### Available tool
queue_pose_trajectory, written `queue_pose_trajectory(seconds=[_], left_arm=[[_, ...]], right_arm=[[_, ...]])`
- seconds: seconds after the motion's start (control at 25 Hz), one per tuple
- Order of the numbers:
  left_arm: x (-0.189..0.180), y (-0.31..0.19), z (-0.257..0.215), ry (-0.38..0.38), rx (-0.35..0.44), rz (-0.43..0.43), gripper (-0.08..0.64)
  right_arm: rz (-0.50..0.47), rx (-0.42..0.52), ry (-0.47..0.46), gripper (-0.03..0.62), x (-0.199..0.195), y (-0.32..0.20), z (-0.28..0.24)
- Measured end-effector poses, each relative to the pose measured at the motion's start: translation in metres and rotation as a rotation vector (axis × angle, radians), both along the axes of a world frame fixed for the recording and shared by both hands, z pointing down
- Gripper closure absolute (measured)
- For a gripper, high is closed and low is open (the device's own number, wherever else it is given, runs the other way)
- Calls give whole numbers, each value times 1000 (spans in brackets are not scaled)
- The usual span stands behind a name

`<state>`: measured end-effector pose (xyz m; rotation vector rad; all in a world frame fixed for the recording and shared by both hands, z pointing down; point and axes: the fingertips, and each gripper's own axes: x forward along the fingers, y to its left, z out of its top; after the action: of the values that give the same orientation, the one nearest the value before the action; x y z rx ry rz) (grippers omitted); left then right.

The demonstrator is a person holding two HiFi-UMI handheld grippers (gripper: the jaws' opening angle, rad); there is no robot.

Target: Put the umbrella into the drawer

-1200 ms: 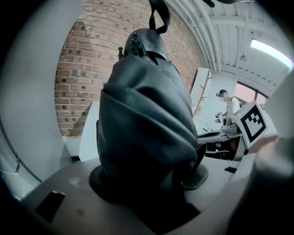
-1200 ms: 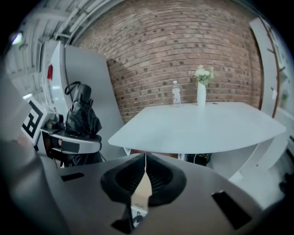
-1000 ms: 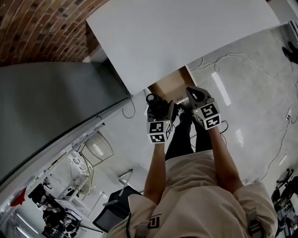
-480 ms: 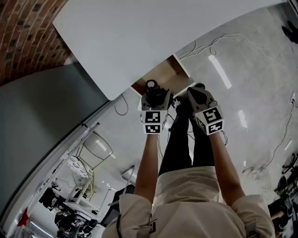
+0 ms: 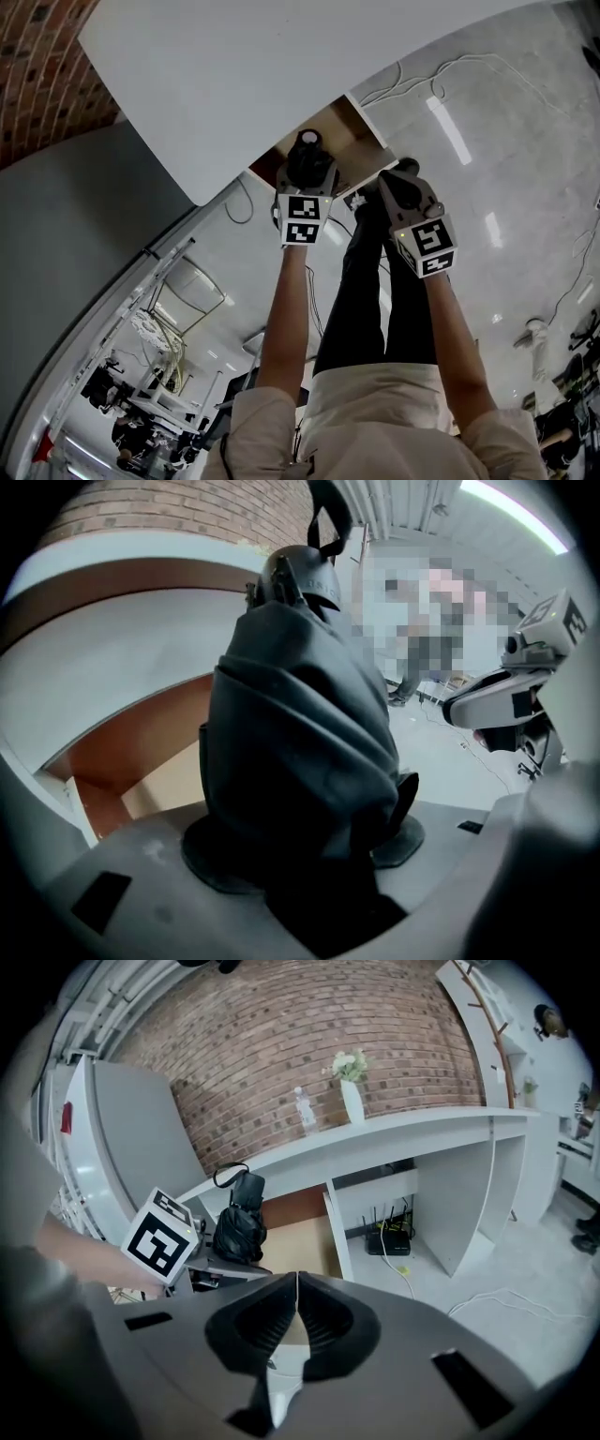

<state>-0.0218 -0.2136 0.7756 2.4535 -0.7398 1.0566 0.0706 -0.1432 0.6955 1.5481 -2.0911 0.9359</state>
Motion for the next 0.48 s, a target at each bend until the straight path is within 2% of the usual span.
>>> queue_pose_trajectory(seconds=[0.28, 0.48], left_arm=[[1, -17, 46, -36, -7, 24, 314], [0, -19, 74, -70, -21, 42, 314]], right_arm=[[55, -5, -43, 525, 10, -6, 23], [48, -15, -74, 525, 6, -3, 41]])
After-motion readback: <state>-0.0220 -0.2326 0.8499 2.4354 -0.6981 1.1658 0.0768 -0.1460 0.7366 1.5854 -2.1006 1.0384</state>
